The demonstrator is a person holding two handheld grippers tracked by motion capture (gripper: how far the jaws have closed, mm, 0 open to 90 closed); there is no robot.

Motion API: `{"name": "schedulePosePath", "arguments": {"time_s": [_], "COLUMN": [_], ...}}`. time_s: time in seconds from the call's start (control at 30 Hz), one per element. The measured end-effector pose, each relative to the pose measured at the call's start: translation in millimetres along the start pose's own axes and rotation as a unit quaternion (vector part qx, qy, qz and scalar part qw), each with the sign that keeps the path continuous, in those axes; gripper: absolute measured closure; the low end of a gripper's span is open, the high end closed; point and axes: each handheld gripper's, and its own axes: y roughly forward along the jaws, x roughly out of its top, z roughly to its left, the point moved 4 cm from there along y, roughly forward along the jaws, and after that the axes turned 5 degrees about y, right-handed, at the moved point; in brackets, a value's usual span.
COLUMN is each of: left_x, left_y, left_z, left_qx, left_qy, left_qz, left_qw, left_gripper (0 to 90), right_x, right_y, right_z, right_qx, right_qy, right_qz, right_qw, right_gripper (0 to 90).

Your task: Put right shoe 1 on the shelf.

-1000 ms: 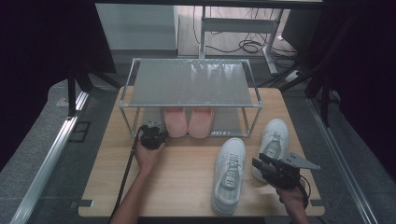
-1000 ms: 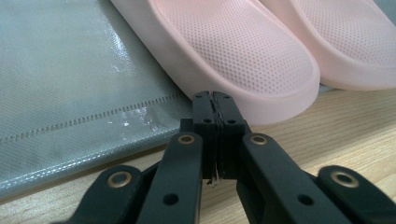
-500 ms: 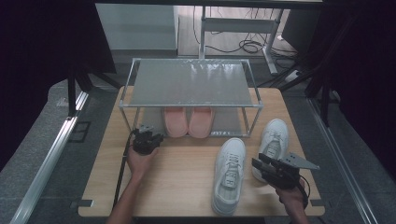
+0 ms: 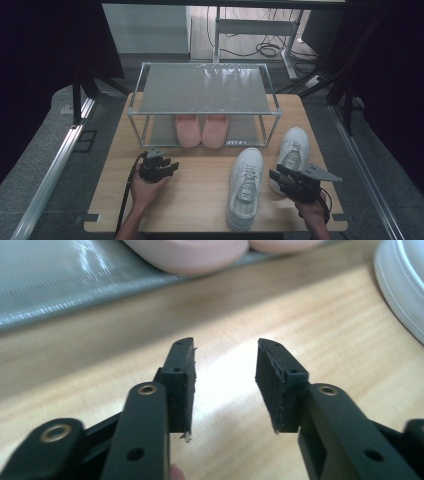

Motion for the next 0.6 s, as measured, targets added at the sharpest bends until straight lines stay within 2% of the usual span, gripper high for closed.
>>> {"name": "schedulePosePath", "arguments": {"time_s": [0.07, 0.33, 0.6], "left_x": [-3.9, -19.3, -29.9], "left_y": [-3.1, -15.2, -28.8], "left_z": [-2.4, -8.1, -7.0], "left_qx": [-0.004, -0.006, -0.002], "left_qy": [0.005, 0.004, -0.001], "left_qz": [0.004, 0.016, 0.005], "left_qw": [1.0000, 0.9998, 1.0000], "left_gripper": [58.1, 55.5, 54.0], "right_x": [0.3, -0.3, -2.5], "right_y": [-0.5, 0.4, 3.8], "right_z": [-0.6, 0.3, 2.4], "right_qx": [0.000, 0.000, 0.000], "right_qy": [0.000, 0.002, 0.000], "right_qz": [-0.001, 0.000, 0.005], "right_qw": [1.0000, 1.0000, 1.0000], "right_gripper": [58.6, 58.6, 58.5]}}
